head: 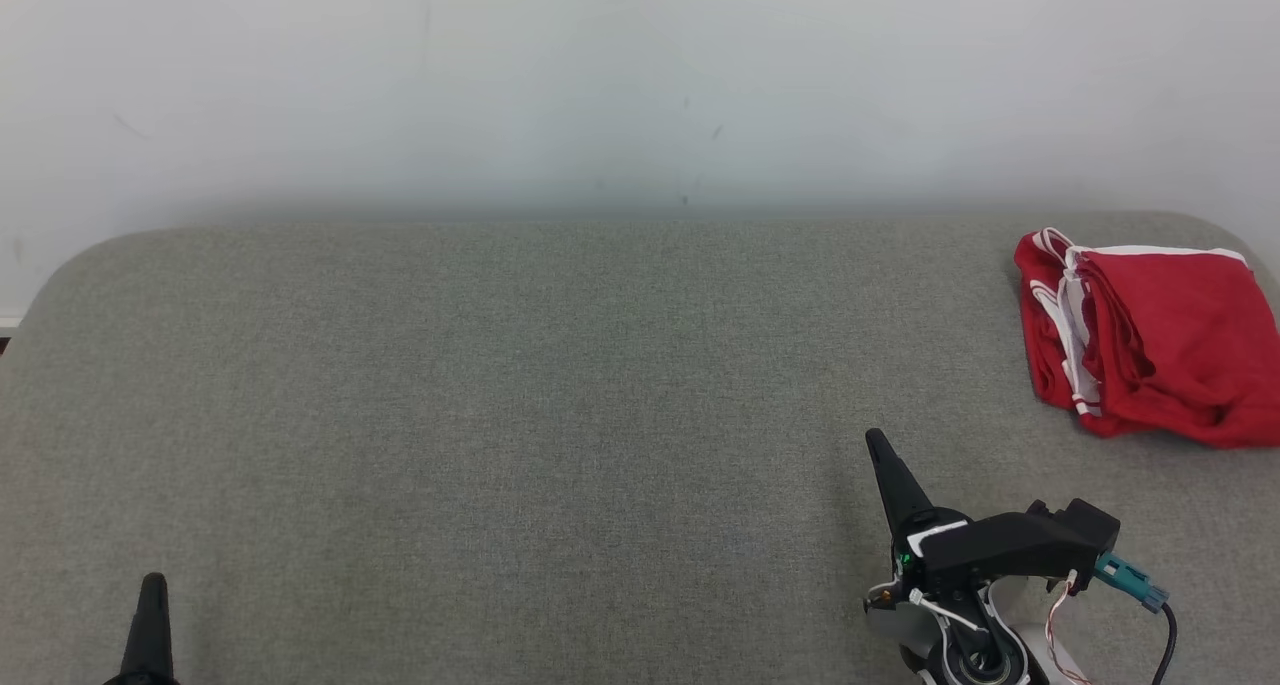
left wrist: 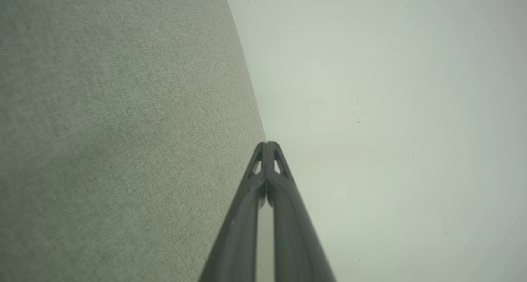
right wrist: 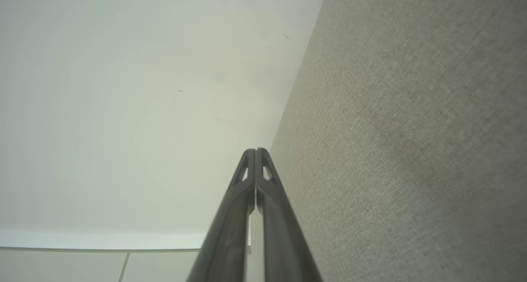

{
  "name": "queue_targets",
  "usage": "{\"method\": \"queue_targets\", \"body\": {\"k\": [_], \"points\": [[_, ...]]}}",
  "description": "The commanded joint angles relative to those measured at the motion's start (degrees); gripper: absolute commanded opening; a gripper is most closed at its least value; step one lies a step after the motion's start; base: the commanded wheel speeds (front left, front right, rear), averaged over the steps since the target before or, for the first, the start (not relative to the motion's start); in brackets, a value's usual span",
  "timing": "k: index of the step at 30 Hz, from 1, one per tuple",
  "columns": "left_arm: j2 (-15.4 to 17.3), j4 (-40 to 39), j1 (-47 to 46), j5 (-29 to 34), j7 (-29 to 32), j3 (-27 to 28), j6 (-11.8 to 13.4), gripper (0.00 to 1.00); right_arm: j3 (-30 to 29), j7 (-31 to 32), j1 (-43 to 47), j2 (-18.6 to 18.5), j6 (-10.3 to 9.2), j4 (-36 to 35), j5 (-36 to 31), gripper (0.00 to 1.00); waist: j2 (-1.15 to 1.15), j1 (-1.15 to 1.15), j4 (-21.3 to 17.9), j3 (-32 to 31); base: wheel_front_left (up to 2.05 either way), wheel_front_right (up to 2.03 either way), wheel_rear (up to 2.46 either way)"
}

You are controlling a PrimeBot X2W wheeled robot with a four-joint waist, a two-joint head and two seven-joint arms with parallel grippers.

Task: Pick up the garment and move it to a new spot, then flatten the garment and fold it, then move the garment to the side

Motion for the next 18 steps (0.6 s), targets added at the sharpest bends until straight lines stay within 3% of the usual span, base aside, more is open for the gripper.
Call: {"method": "queue_targets", "body": {"k": [1, 18], "points": [[0.3, -0.1, -1.0, -1.2, 0.4, 0.5, 0.1, 0.0, 0.3, 0.3, -1.4, 0.0, -0.09, 0.0, 1.2, 0.0, 0.0, 0.0, 0.0, 0.0, 0.0, 0.0, 0.0], [0.3, 0.1, -1.7, -8.8, 2.5, 2.2, 0.1, 0.0, 1.4, 1.7, -3.5, 0.0, -0.1, 1.5, 9.3, 0.0, 0.0, 0.0, 0.0, 0.0, 0.0, 0.0, 0.0]]}}
